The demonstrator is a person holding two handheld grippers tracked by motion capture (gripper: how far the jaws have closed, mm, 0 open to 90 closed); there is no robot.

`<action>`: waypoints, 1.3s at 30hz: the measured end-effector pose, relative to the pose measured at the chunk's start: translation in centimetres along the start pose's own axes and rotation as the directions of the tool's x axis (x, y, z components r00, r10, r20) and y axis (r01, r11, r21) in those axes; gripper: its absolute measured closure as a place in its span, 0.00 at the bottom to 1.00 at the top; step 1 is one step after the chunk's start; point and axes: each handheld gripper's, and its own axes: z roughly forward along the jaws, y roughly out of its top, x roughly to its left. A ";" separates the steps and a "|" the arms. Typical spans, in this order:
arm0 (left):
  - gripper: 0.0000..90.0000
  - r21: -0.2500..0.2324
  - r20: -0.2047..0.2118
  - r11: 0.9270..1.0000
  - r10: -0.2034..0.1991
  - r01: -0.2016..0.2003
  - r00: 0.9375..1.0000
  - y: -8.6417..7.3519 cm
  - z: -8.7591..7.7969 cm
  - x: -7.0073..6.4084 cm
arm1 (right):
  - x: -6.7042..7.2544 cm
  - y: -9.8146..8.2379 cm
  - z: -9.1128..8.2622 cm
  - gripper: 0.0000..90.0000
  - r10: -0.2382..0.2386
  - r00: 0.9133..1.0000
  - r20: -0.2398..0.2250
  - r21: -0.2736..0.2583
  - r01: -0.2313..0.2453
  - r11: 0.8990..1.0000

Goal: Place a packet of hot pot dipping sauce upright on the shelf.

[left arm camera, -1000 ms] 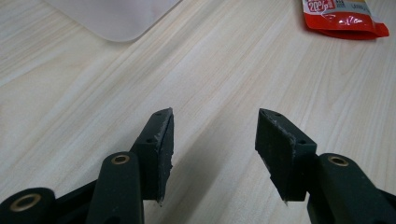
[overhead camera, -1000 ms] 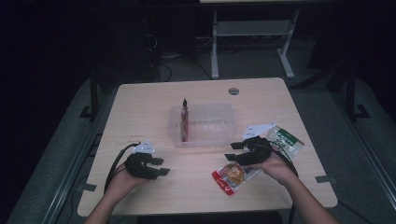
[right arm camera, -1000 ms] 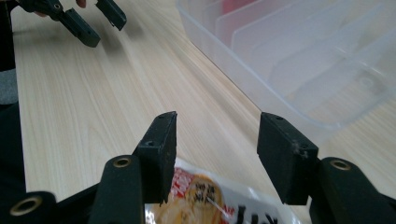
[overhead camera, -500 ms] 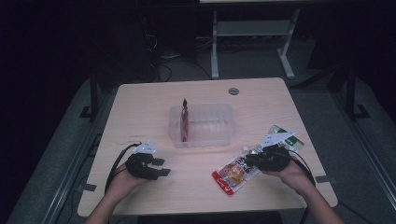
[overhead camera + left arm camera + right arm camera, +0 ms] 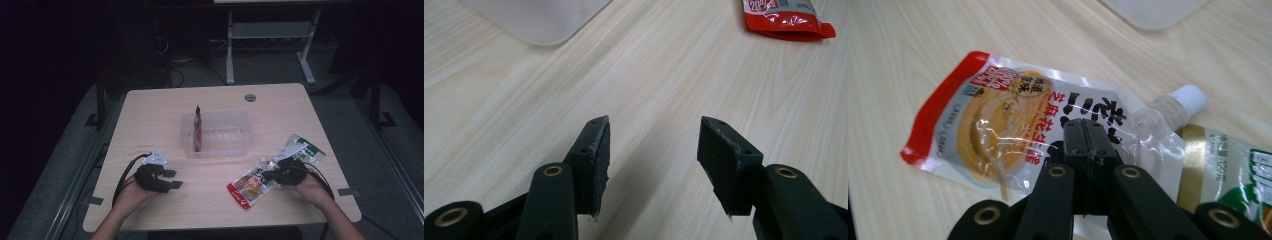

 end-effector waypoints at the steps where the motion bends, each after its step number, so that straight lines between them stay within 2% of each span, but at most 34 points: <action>1: 0.52 -0.003 0.000 1.000 0.001 -0.001 1.000 0.0 0.0 0.0 | 0.0 0.0 0.3 1.00 -0.011 1.000 0.001 0.010 0.011 1.000; 6: 0.52 0.000 0.001 1.000 -0.001 0.001 1.000 0.1 0.1 0.0 | 0.2 0.0 1.1 1.00 -0.012 1.000 -0.006 0.043 0.012 0.999; 10: 0.52 0.004 0.003 1.000 0.004 -0.004 1.000 0.3 0.4 -0.2 | 0.5 0.1 1.6 1.00 -0.024 1.000 0.009 0.058 0.023 0.998; 16: 0.52 0.004 0.004 1.000 0.005 -0.005 1.000 0.3 0.4 -0.2 | 0.6 0.2 1.6 1.00 -0.022 1.000 0.012 0.066 0.021 0.998; 19: 0.52 0.007 0.004 1.000 0.007 -0.007 1.000 0.2 0.4 0.0 | 0.9 0.3 1.7 1.00 -0.031 1.000 -0.004 0.067 0.032 0.997; 36: 0.52 0.014 -0.001 1.000 0.017 -0.017 1.000 0.3 0.4 -0.2 | 4.1 2.1 3.8 1.00 -0.084 0.994 -0.075 0.082 0.091 0.993; 37: 0.52 0.016 -0.002 1.000 0.019 -0.019 1.000 0.4 0.4 -0.2 | 4.2 2.2 3.9 1.00 -0.102 0.992 -0.070 0.085 0.108 0.991; 39: 0.52 0.015 0.000 1.000 0.013 -0.013 1.000 0.4 0.4 -0.3 | 4.6 2.5 4.3 1.00 -0.107 0.991 -0.074 0.084 0.113 0.990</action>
